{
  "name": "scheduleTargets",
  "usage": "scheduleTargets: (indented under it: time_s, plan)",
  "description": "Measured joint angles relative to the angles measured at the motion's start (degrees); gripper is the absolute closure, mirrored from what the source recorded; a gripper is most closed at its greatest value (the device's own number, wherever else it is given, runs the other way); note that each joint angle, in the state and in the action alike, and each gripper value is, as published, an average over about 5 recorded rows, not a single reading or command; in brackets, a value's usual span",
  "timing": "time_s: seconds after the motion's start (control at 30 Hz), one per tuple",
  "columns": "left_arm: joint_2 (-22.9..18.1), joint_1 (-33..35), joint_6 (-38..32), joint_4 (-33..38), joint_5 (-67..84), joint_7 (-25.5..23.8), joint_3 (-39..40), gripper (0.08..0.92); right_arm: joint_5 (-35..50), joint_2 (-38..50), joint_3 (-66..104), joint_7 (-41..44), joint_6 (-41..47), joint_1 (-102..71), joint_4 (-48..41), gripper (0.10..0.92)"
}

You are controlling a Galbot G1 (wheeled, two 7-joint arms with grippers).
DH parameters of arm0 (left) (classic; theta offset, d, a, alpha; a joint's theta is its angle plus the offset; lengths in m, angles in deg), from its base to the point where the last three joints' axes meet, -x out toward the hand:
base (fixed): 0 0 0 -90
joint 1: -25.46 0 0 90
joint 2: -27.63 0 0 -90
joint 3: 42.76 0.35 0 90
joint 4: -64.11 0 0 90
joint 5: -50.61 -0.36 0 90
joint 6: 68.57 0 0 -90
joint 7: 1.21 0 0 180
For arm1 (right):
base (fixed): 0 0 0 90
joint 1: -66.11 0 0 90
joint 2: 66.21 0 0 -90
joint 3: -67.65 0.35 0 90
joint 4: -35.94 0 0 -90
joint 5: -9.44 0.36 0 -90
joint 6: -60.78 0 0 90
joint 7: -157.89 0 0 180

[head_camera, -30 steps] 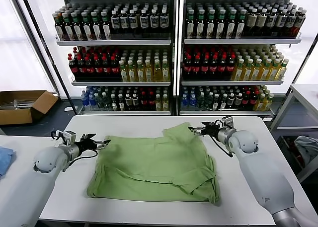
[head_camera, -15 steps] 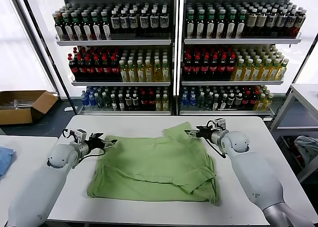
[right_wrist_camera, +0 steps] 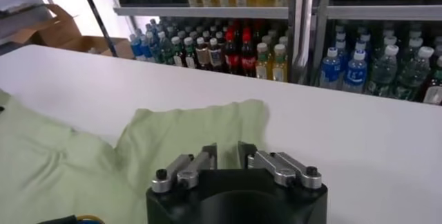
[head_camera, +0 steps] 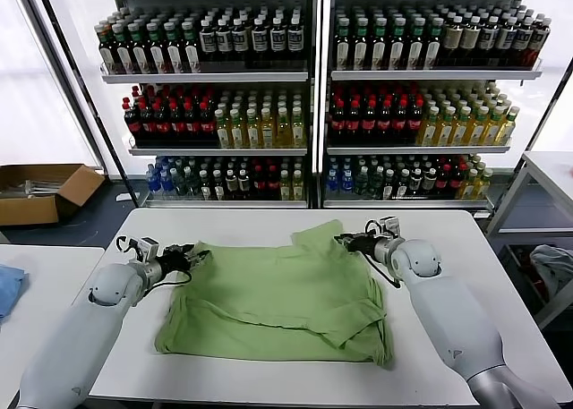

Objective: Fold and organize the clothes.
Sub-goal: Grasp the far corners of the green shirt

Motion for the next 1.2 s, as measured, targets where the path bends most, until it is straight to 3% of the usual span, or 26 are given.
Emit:
scheduleTargets:
  time_s: [0.13, 0.33, 0.43, 1.2]
  plan:
    - [-0.2, 0.1, -0.4, -0.2, -0.1, 0.0, 0.0, 0.693, 0.6, 0.0, 0.5, -0.5, 0.0, -0.1, 0.7, 0.918]
    - [-0.5, 0.4, -0.8, 0.1, 0.0, 0.3, 0.1, 0.859, 1.2, -0.1, 0.7, -1.0, -0.1, 0.1, 1.1, 0.919]
    - [-0.5, 0.4, -0.9, 0.2, 0.0, 0.4, 0.2, 0.903, 1.0, -0.5, 0.4, -1.3, -0.3, 0.6, 0.5, 0.883]
    - [-0.4, 1.6, -1.0, 2.3, -0.1, -0.2, 0.3, 0.914, -4.9, -6.0, -1.7, -1.7, -3.4, 5.8, -10.6, 0.245]
